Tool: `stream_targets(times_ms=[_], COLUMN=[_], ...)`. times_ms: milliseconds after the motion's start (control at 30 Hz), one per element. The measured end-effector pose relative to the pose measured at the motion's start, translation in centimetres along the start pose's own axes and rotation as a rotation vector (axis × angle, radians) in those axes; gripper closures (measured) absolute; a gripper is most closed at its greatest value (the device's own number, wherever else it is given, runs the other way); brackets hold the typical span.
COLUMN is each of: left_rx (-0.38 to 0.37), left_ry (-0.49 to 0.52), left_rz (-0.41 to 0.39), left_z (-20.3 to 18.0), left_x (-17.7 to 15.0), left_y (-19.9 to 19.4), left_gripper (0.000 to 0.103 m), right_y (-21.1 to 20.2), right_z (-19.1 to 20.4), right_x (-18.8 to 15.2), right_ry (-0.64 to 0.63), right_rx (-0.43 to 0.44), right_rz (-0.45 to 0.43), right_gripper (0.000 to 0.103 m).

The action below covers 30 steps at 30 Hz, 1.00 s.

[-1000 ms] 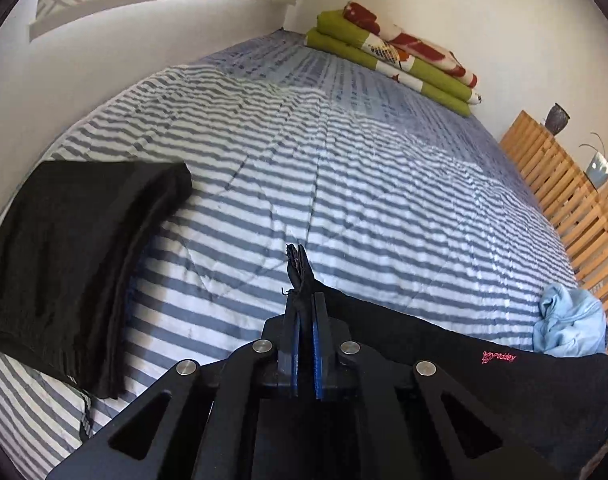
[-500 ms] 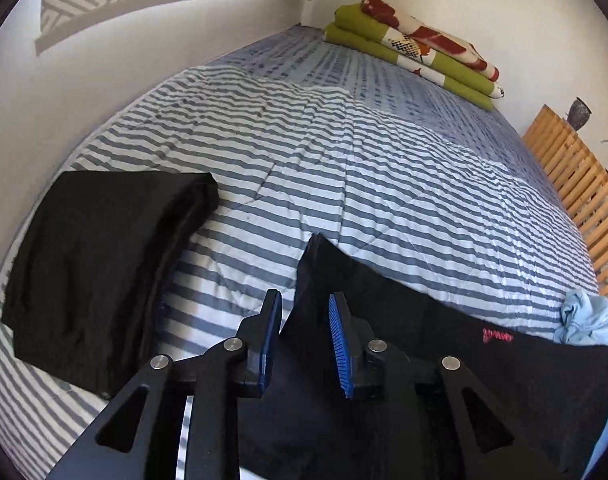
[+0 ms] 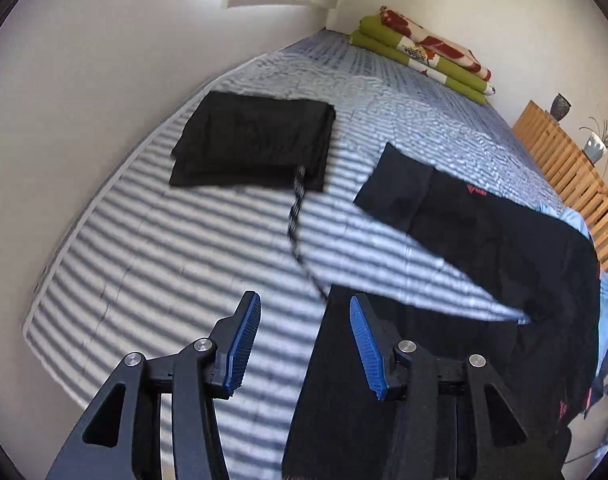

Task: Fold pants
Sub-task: 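Pull the navy pants out of the heap by the pink tag with the right tool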

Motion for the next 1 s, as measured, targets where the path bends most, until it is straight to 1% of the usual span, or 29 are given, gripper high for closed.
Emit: stream_targets(times_ms=[33, 100, 167, 233, 267, 333, 367, 433, 467, 500, 533, 567, 600, 633, 667, 700, 733, 767, 800, 867, 933, 1000], left_rx=[0.007, 0.005, 0.012, 0.003, -0.005, -0.015, -0.031, -0.086, -0.095, -0.088, -0.064, -0.036, -0.040, -0.067, -0.073, -0.064, -0.060, -0.061, -0.066, -0.079, -0.100, -0.116], left_ry=[-0.001, 0.001, 0.024, 0.036, 0.038, 0.027, 0.008, -0.020, -0.019, -0.008, 0.013, 0.042, 0.066, 0.073, 0.076, 0.090, 0.105, 0.109, 0.108, 0.096, 0.077, 0.058], left_rz=[0.028, 0.074, 0.103, 0.151, 0.171, 0.185, 0.192, 0.210, 0.214, 0.215, 0.215, 0.205, 0.205, 0.215, 0.214, 0.210, 0.207, 0.204, 0.201, 0.191, 0.184, 0.174], left_z=[0.6, 1.3, 1.2, 1.2, 1.0, 0.7, 0.6, 0.0, -0.3, -0.6, -1.1, -1.5, -2.1, -2.6, -2.9, -3.2, -3.6, -3.8, -4.0, -4.2, -4.2, -4.1], left_x=[-1.9, -5.3, -8.2, -10.6, -11.4, -12.3, -12.7, -13.2, -13.4, -13.6, -13.8, -13.8, -13.9, -13.9, -13.8, -13.7, -13.7, -13.7, -13.6, -13.4, -13.2, -12.9], left_y=[0.4, 1.3, 2.4, 3.5, 4.1, 4.9, 5.3, 5.8, 6.1, 6.4, 6.7, 6.8, 6.7, 6.7, 6.6, 6.5, 6.4, 6.3, 6.2, 5.9, 5.6, 5.3], left_gripper=[0.052, 0.052, 0.051, 0.048, 0.048, 0.047, 0.047, 0.046, 0.047, 0.047, 0.048, 0.061, 0.070, 0.081, 0.083, 0.085, 0.089, 0.093, 0.094, 0.095, 0.095, 0.096], right_y=[0.4, 1.3, 1.9, 2.1, 2.2, 2.2, 2.3, 2.3, 2.4, 2.5, 2.7, 2.9, 3.0, 3.1, 3.3, 3.5, 3.7, 4.0, 4.1, 4.4, 5.0, 5.7], right_z=[0.0, -0.3, -0.5, -0.8, -0.7, -0.5, -0.5, -0.6, -0.6, -0.7, -0.7, -0.7, -0.7, -0.6, -0.5, -0.3, -0.1, 0.1, 0.2, 0.2, 0.0, -0.3], right_x=[-1.7, -4.2, -5.7, -6.7, -7.0, -7.6, -7.7, -7.6, -7.7, -7.8, -7.9, -7.9, -8.0, -8.0, -8.0, -8.1, -8.2, -8.3, -8.2, -8.1, -7.9, -7.8], right_ry=[0.013, 0.052, 0.088, 0.114, 0.121, 0.123, 0.124, 0.136, 0.149, 0.163, 0.175, 0.187, 0.194, 0.202, 0.208, 0.207, 0.202, 0.195, 0.187, 0.189, 0.223, 0.272], right_rx=[-0.001, 0.029, 0.050, 0.058, 0.072, 0.096, 0.100, 0.108, 0.117, 0.133, 0.148, 0.161, 0.175, 0.188, 0.198, 0.205, 0.205, 0.198, 0.188, 0.175, 0.202, 0.234], right_rz=[0.012, 0.033, 0.039, 0.041, 0.044, 0.052, 0.053, 0.049, 0.050, 0.053, 0.057, 0.060, 0.062, 0.064, 0.069, 0.076, 0.085, 0.092, 0.096, 0.089, 0.088, 0.088], right_gripper=[0.069, 0.069, 0.069, 0.068, 0.068, 0.068, 0.066, 0.062, 0.060, 0.060, 0.060, 0.060, 0.059, 0.059, 0.059, 0.059, 0.059, 0.059, 0.059, 0.059, 0.059, 0.057])
Point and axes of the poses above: each gripper's, at about its wrist camera, not at the fingertips, and y roughly the way its jaws point, z to its left, x to its top, the point moved 7 cm from there along y, roughly the way its jaws point, and after that the axes turned 11 degrees about z, right-handed, at the moved point
